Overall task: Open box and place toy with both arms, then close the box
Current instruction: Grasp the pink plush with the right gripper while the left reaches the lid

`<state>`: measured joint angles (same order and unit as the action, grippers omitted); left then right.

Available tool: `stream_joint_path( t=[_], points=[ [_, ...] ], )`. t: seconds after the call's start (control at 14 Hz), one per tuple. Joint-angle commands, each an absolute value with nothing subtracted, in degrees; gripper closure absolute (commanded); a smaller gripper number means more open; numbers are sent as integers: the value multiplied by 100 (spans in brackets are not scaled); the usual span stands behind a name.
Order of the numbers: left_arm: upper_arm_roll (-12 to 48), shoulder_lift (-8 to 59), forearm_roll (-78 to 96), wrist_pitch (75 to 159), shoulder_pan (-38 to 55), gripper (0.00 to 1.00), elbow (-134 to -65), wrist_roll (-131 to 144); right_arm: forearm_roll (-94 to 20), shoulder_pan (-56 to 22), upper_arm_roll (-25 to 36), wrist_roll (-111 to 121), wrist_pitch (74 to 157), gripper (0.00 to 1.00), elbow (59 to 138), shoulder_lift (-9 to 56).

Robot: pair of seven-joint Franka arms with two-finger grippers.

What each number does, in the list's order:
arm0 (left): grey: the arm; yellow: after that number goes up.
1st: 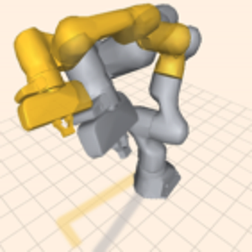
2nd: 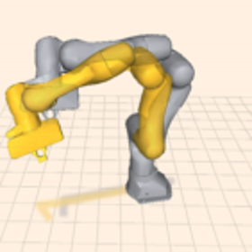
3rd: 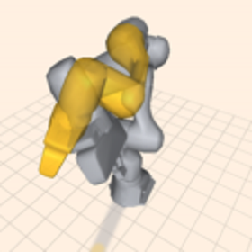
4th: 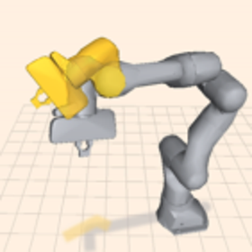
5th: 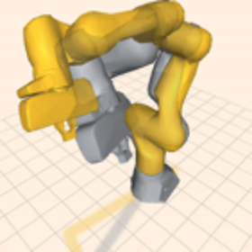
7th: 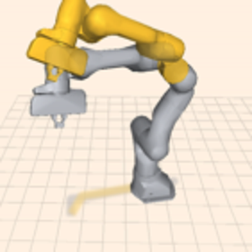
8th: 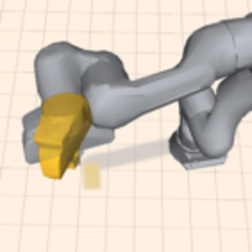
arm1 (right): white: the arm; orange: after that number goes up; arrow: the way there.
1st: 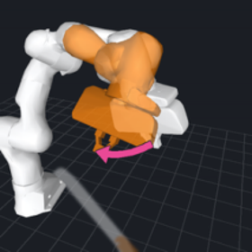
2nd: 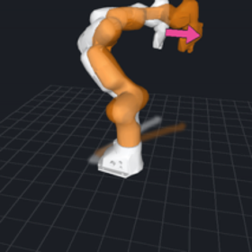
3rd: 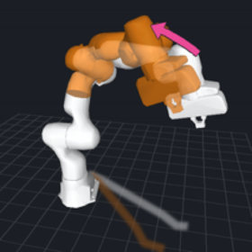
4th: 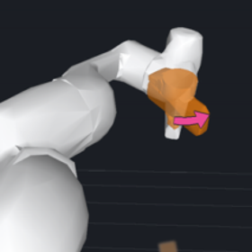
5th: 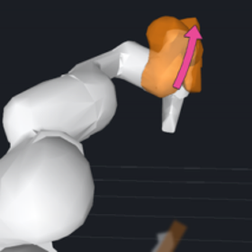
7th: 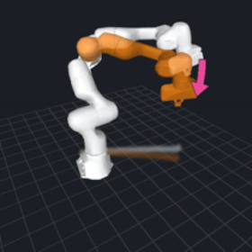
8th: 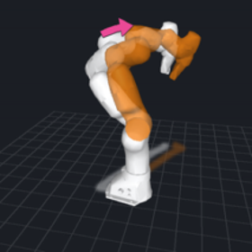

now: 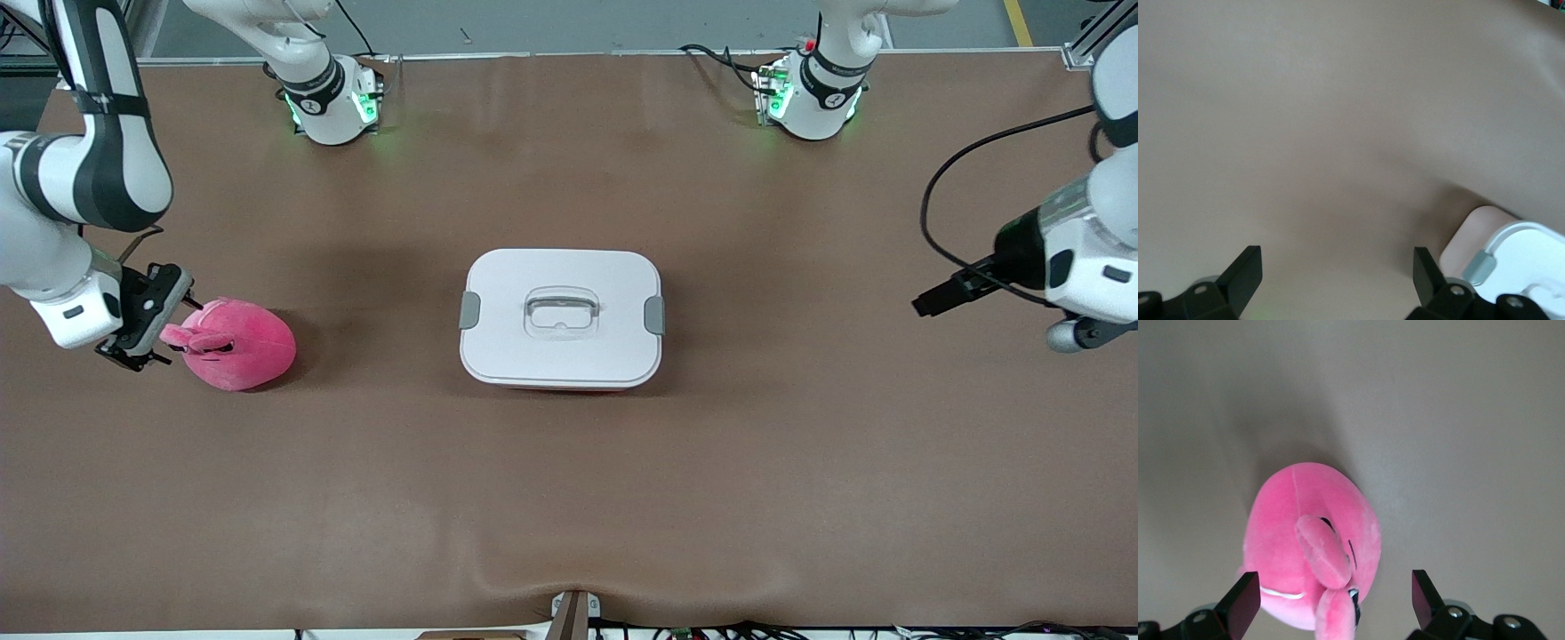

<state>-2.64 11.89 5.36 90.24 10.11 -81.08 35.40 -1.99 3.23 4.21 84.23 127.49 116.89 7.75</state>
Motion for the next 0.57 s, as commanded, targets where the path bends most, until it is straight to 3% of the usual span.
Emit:
stream_joint_path(
  t=[0.0,0.5],
  points=[
    [-316,1327,598,9053,1414,0,-7954,4479,-141,334,387,8850,12937,0,11751,949],
    [-316,1564,598,9351,2135,0,-7954,6466,-141,360,378,9053,13131,0,11768,1353]
  ],
)
